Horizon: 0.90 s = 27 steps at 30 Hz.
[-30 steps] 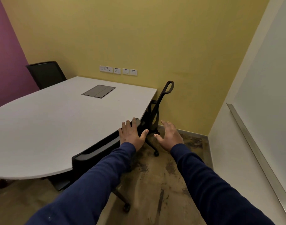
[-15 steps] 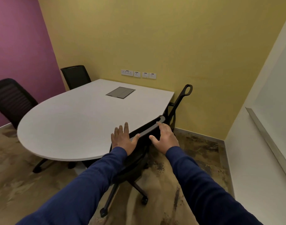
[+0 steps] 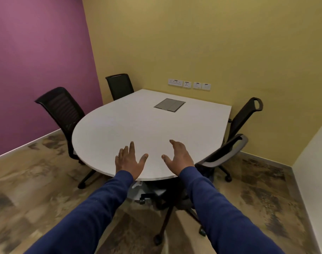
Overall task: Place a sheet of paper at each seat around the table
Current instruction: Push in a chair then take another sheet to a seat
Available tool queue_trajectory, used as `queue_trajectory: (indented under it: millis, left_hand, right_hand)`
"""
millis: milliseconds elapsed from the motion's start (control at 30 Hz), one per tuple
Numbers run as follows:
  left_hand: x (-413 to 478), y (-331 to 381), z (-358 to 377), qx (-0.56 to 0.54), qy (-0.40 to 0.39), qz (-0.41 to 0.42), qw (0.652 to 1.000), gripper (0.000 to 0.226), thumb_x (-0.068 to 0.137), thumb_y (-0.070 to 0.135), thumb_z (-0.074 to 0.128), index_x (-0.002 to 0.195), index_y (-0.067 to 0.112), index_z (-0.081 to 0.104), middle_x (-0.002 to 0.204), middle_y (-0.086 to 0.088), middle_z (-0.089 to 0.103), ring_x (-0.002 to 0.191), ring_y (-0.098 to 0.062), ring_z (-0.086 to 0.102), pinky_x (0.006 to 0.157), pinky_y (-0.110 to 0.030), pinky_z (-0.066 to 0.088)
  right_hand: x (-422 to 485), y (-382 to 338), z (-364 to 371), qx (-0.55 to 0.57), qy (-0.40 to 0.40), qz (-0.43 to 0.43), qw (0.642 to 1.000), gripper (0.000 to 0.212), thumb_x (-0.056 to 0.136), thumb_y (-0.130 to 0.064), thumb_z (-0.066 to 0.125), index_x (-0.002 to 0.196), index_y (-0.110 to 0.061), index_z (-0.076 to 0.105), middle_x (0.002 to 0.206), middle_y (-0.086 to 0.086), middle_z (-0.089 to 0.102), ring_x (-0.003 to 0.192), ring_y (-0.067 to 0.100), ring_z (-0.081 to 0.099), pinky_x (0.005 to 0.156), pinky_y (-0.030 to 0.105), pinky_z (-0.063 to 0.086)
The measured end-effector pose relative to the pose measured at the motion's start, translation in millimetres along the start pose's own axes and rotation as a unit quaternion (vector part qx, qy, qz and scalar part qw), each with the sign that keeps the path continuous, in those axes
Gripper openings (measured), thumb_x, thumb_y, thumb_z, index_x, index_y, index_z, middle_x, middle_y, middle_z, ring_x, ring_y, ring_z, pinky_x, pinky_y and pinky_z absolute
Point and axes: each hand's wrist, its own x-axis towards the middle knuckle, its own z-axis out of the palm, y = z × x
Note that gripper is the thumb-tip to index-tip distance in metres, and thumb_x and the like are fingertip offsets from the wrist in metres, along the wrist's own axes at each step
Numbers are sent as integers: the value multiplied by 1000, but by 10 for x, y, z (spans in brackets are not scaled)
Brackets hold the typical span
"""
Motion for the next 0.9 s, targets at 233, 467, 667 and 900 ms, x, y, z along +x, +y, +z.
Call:
queue_trajectory:
  millis: [233, 467, 667, 900]
  left_hand:
    - [502, -1165, -355, 4, -6, -24, 1000, 87, 93, 69, 33, 159, 20, 3, 164, -9, 17, 151, -31, 14, 122, -48, 14]
    - [1007, -1879, -326, -23, -20, -41, 999, 87, 94, 66, 39, 158, 16, 9, 161, -12, 24, 148, -31, 20, 121, -47, 17]
    - [1747, -2298, -187, -25, -51, -47, 997, 86, 94, 67, 37, 159, 18, 7, 163, -10, 20, 150, -28, 17, 121, -45, 17]
    - [2968, -2611, -88, 13, -89, -27, 996, 84, 95, 67, 32, 159, 20, 4, 165, -8, 14, 152, -26, 11, 122, -43, 15]
  right_hand:
    - [345, -739, 840, -1, -26, 16, 1000, 72, 92, -46, 60, 154, -27, 27, 158, 0, 28, 139, 22, 41, 106, 41, 45]
    - [915, -1110, 1493, -7, -45, 18, 999, 72, 92, -46, 59, 154, -28, 27, 158, 0, 28, 138, 22, 42, 105, 41, 45]
    - [1576, -1146, 2128, 3, -66, 46, 997, 73, 93, -46, 60, 155, -27, 27, 159, -1, 28, 138, 20, 42, 105, 38, 45]
    - [2724, -1241, 2658, 24, -65, 84, 994, 73, 93, -44, 61, 155, -23, 27, 157, 1, 31, 137, 20, 43, 106, 36, 43]
